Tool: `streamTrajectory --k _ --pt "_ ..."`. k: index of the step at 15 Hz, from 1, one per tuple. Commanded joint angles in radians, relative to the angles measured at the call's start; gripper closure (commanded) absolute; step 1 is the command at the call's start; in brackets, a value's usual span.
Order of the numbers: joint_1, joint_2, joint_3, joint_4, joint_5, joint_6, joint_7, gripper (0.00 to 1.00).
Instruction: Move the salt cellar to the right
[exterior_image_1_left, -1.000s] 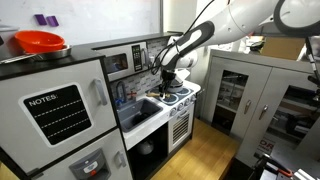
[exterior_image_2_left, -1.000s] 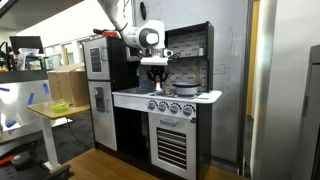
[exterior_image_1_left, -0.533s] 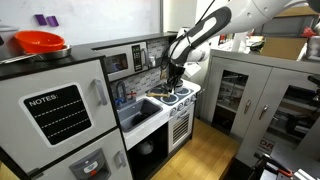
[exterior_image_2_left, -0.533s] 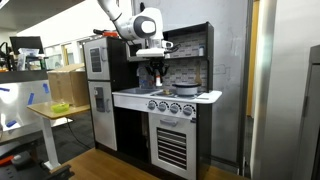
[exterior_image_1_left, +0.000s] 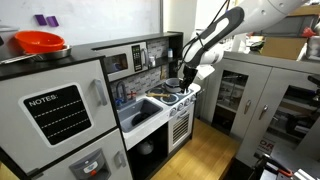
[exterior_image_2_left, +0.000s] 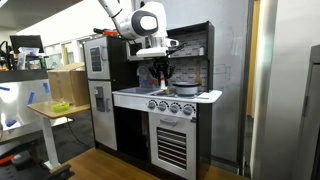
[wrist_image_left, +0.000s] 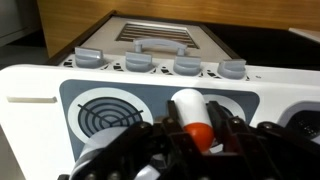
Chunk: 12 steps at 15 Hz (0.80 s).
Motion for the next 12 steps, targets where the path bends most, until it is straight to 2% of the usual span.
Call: streamTrajectory --k 1,8,12 --pt "-0.015 0.01 0.001 -0.017 -0.021 0.062 0.011 0.9" --pt "-0.035 0.053 0.007 0.051 -0.04 0.059 -0.014 0.9" --pt "-0.056 0.117 0.027 0.13 -0.03 0.049 -0.055 0.9"
